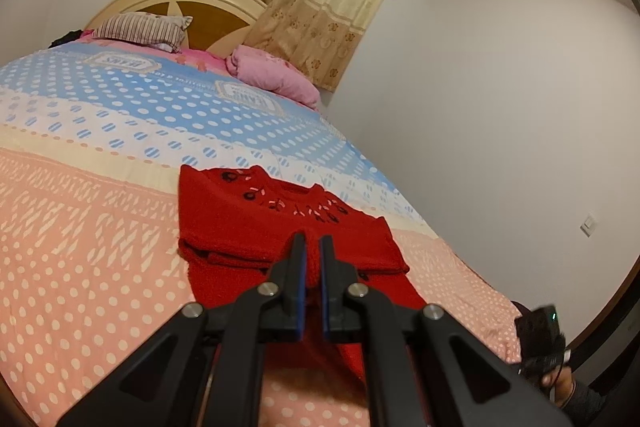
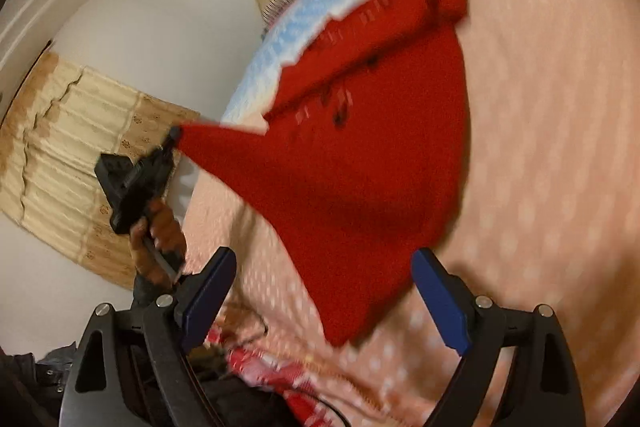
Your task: Fold small clothes
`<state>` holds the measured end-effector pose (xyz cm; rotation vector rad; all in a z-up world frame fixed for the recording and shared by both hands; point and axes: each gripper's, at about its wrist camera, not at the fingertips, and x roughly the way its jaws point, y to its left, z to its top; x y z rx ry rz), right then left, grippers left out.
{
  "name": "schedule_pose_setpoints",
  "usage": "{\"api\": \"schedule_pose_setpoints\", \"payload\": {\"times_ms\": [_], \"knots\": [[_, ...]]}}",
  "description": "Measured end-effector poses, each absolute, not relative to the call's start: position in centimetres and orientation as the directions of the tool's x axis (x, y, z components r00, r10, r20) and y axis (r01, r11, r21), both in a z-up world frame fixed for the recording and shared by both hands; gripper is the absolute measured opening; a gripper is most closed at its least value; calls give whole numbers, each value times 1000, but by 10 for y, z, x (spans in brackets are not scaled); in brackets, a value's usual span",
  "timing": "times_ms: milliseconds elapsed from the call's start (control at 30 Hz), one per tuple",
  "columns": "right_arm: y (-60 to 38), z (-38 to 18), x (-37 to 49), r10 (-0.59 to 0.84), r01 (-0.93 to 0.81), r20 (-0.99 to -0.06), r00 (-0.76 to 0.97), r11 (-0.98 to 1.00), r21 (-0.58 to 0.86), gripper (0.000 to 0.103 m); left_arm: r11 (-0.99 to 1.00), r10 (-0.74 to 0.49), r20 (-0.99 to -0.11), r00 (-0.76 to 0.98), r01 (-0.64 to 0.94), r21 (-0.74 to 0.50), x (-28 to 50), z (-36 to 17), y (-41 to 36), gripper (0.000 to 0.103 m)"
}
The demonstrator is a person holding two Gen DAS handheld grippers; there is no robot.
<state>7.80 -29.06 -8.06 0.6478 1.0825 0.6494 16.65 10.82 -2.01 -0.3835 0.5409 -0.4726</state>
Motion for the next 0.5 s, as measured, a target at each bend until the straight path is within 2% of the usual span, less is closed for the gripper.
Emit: {"api": "schedule_pose_setpoints", "payload": {"times_ms": [100, 267, 300, 367, 400, 433, 500], "knots": [[-285, -101, 62, 762, -108, -569, 310, 623, 775, 89, 821, -525, -394, 754, 326, -469, 165, -20, 108, 5], [-270, -120, 57, 783, -77, -541, 308, 587, 806, 78, 817, -532, -387, 753, 335, -470, 161, -19, 106, 5], [-268, -120, 58, 786, -82, -534, 311, 582, 809, 72, 815, -533, -386, 753, 336, -472, 161, -19, 106, 5], [-258, -123, 64, 798, -86, -528, 292, 571, 816, 33, 817, -531, -387, 754, 333, -471, 161, -20, 106, 5], [-250, -129, 67, 785, -84, -554, 277, 594, 800, 26, 816, -530, -386, 755, 331, -474, 160, -20, 106, 5], [-246, -129, 69, 772, -92, -573, 276, 614, 784, 11, 816, -530, -386, 755, 330, -475, 160, -20, 107, 5], [-243, -122, 70, 764, -132, -566, 309, 624, 770, 7, 819, -526, -390, 756, 327, -472, 161, -19, 110, 5]]}}
